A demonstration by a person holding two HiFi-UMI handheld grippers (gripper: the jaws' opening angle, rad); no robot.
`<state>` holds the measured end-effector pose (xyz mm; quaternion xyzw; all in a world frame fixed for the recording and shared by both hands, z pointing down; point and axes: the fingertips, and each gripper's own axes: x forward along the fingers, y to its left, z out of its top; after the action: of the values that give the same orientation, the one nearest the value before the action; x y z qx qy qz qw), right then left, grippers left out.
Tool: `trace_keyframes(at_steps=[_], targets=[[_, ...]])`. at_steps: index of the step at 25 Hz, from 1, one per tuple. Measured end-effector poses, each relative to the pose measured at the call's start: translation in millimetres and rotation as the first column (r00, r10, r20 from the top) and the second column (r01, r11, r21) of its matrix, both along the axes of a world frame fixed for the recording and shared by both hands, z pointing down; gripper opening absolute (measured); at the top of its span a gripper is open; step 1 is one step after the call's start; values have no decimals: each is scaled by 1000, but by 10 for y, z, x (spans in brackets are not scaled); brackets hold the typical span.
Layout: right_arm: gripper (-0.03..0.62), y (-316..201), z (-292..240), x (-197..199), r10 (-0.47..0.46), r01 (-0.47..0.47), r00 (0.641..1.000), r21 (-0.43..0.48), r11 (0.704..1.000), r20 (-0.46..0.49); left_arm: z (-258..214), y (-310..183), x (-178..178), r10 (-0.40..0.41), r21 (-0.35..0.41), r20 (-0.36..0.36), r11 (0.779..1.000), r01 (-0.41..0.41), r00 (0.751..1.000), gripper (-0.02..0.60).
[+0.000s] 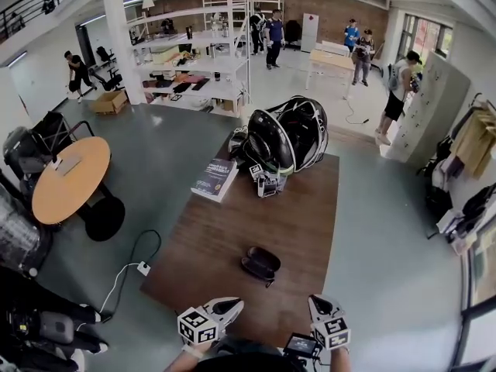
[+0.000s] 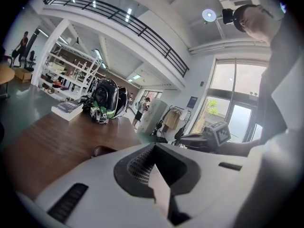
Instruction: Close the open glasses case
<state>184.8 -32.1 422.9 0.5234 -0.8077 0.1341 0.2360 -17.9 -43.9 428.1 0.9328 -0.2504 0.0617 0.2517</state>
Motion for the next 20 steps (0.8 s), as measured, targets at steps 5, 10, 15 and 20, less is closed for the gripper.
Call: trace_keyframes(at_steps=[5,10,15,20], targets=[[-14,-144,238,153,-34,34,999,8,999,36,51,-111,176,-16,4,19,1000,16,1000,5],[-14,-383,358,233,-59,59,998,18,998,25,133,-187,294,-33,2,22,999,33,999,5],[-14,-582,488,156,-107,108,991,-11,994,83,246,-253,337,-35,-9,59,999,35,998,5],[-14,-800,678,131,-138,146,983,-55,988,125,387,-462,391,-36,-4,78,999,37,996,5]])
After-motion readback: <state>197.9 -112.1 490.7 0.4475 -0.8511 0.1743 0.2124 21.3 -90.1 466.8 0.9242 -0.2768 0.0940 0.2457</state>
